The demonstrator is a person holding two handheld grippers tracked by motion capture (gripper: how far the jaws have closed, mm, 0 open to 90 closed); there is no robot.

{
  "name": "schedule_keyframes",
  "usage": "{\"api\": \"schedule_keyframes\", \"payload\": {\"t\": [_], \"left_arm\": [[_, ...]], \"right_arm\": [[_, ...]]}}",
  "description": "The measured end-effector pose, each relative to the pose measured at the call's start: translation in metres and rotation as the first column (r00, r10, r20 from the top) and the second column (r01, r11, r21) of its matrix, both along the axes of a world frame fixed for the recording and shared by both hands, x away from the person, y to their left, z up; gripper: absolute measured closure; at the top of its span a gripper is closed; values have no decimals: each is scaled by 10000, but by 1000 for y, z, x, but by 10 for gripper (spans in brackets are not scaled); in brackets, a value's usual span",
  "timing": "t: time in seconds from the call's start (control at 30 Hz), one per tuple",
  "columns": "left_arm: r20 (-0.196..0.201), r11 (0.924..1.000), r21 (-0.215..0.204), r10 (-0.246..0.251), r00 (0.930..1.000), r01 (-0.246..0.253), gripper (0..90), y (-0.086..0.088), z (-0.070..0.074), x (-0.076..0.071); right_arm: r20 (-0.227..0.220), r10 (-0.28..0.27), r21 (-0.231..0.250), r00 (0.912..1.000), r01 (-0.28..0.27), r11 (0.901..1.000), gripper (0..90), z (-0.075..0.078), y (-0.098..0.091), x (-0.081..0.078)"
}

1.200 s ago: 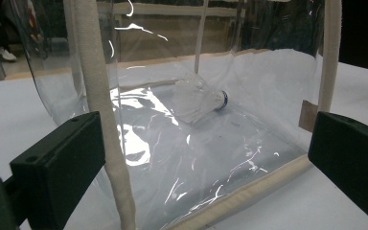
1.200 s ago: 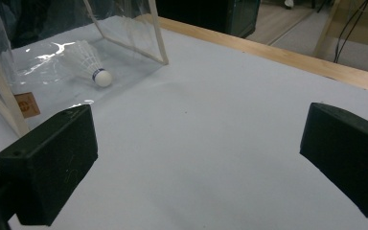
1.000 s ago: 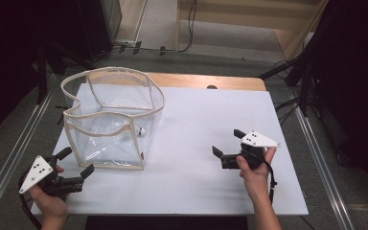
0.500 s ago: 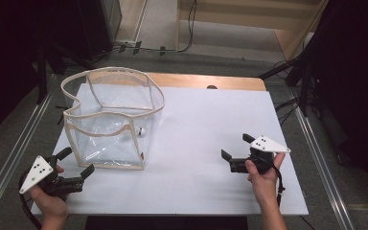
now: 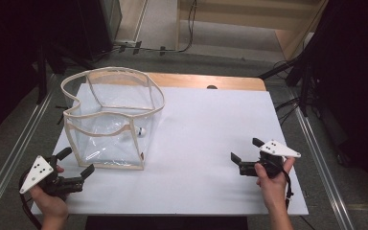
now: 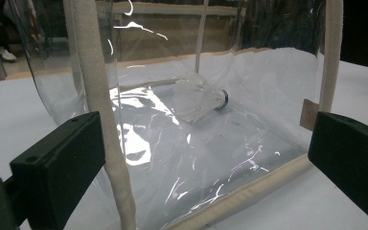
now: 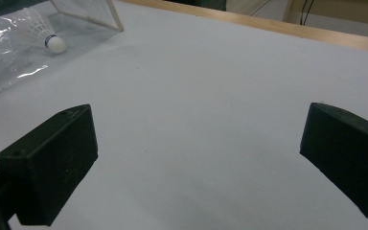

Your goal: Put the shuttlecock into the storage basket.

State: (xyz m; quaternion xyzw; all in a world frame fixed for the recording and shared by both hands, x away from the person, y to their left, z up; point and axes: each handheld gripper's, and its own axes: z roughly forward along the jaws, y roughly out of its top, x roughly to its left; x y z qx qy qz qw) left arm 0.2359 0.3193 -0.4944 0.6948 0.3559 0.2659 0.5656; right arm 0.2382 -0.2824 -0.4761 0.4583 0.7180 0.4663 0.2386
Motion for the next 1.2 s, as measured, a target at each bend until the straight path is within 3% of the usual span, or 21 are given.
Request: {"api": "schedule_keyframes", "payload": {"t": [0.63,1.2], "left_arm": [[5,10000,41,37,10000,-37,0,-1,0,0],[0,9999,110,26,10000,-26,0,-1,0,0]], "right_arm": [[-165,-384,25,9991,385,9993,0,-15,-28,-6],[-345,-1124,171,9931,1130,9934,0,-34,-56,-11]]}}
